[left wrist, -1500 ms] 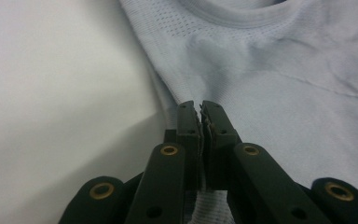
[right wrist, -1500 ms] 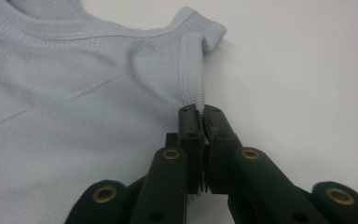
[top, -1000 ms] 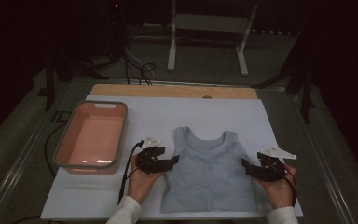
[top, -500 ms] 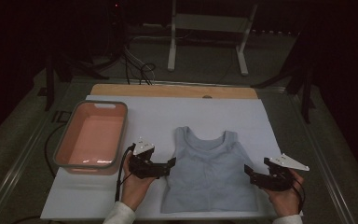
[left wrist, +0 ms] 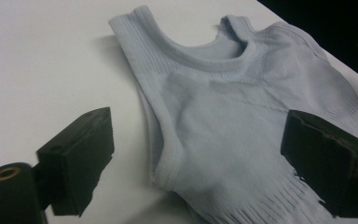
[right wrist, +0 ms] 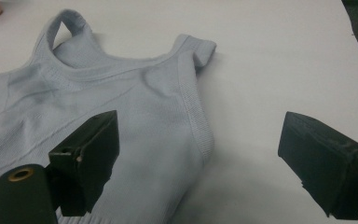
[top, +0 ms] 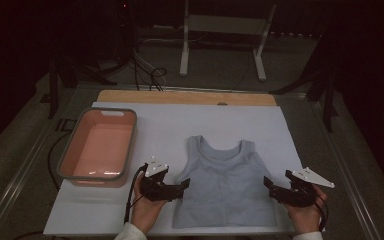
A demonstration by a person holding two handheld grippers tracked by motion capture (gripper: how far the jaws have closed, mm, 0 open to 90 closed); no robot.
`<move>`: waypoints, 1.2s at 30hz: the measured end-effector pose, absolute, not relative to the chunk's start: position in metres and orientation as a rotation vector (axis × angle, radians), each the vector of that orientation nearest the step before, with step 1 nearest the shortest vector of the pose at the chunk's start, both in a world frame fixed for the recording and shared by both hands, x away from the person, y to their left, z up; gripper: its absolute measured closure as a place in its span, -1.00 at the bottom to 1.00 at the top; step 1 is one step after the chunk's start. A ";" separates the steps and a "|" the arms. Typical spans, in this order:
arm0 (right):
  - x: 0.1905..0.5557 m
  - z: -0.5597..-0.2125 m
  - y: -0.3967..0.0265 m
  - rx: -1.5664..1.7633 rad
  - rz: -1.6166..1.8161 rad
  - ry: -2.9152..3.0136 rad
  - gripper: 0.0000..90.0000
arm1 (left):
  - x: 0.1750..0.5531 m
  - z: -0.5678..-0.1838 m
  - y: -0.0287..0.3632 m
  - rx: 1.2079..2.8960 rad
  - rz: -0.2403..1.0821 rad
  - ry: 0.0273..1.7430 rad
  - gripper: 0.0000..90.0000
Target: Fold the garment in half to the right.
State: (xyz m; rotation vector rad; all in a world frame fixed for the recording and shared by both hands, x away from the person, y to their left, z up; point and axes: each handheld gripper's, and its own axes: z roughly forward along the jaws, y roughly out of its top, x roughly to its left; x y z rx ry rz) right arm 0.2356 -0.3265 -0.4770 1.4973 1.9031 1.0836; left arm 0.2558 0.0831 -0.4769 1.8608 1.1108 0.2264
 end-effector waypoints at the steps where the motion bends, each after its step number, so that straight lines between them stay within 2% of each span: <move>1: 0.236 -0.477 -0.326 1.497 1.085 1.903 -0.72 | 0.255 -0.478 0.083 1.864 0.228 1.115 -0.70; 11: 0.236 -0.479 -0.327 1.500 1.080 1.900 -0.71 | 0.249 -0.498 0.075 1.960 0.173 1.170 -0.59; 15: 0.236 -0.480 -0.329 1.502 1.076 1.896 -0.71 | 0.246 -0.503 0.075 1.981 0.143 1.184 -0.39; 21: 0.237 -0.480 -0.328 1.499 1.073 1.895 -0.70 | 0.249 -0.510 0.073 1.997 0.089 1.165 -0.23; 23: 0.237 -0.480 -0.327 1.493 1.070 1.901 -0.70 | 0.254 -0.513 0.073 1.986 0.066 1.164 -0.08; 27: 0.237 -0.480 -0.324 1.474 1.056 1.915 -0.70 | 0.258 -0.512 0.074 1.933 0.038 1.172 0.52; 29: 0.237 -0.481 -0.323 1.469 1.055 1.921 -0.70 | 0.258 -0.509 0.073 1.933 0.053 1.153 0.73; 31: 0.238 -0.481 -0.323 1.469 1.054 1.925 -0.70 | 0.257 -0.507 0.072 1.921 0.076 1.143 0.81; 36: 0.238 -0.481 -0.322 1.465 1.058 1.932 -0.70 | 0.259 -0.502 0.079 1.888 0.106 1.164 0.84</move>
